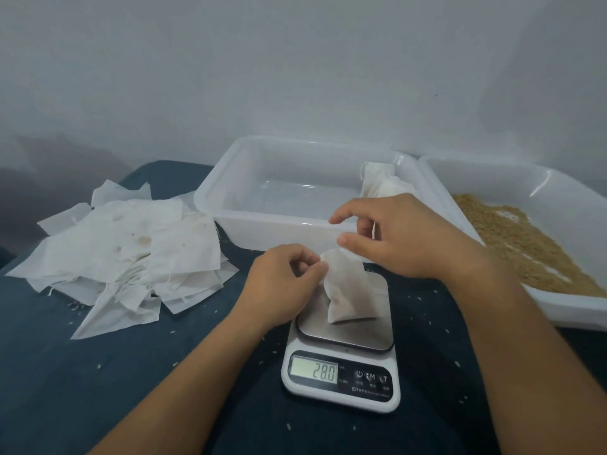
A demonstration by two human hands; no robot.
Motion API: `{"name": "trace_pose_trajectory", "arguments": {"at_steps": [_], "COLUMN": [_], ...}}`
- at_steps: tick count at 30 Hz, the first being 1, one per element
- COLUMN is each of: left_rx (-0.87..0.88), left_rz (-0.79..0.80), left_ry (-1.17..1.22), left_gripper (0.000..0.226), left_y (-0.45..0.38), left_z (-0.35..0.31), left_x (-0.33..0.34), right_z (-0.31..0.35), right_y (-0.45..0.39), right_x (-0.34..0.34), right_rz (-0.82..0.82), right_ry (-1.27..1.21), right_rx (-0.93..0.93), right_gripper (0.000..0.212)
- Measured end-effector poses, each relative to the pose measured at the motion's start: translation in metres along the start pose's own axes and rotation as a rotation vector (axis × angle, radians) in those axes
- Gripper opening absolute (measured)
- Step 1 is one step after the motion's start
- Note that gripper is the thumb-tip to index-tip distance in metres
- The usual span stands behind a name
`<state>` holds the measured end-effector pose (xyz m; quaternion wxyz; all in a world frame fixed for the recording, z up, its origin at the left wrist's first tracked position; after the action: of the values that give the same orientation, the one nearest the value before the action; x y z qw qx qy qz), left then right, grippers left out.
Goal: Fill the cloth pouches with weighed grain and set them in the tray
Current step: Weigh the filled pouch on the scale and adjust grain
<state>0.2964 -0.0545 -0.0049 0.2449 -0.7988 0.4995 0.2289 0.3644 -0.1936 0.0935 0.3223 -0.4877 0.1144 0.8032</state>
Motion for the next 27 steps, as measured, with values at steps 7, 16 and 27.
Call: {"name": "trace_pose_trajectory", "arguments": {"at_steps": [7,16,27], "left_rx": [0.163,0.236,0.234], "left_rz": [-0.099,-0.116,0.169], "left_ry": [0.034,0.082,0.515], "left_gripper": [0.016,0.010,0.031], "left_y": [0.016,0.022,0.022], "left_z": [-0.029,-0.041,-0.061], "left_x": [-0.015,-0.017,0.004], "right_z": [-0.005,0.002,0.008], "right_y": [0.003,0.006,0.016], "right_x": [0.005,0.004,-0.020], "right_rz": [0.103,0.164,0.099], "right_ry": [0.008,0.008,-0.147], "right_rx": [0.023,-0.062,-0.096], "right_gripper": [0.021,0.024,0.011]}}
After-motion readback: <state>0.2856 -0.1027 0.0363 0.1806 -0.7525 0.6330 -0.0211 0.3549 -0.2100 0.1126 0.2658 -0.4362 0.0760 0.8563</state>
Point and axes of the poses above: each hand's wrist, its own y-axis away from the middle knuckle, its own x-axis out of the palm, z = x × y, the point moved 10 cm from there along -y, towards the middle knuckle, and after that the axes turned 9 degrees about -y, right-handed, at the moved point
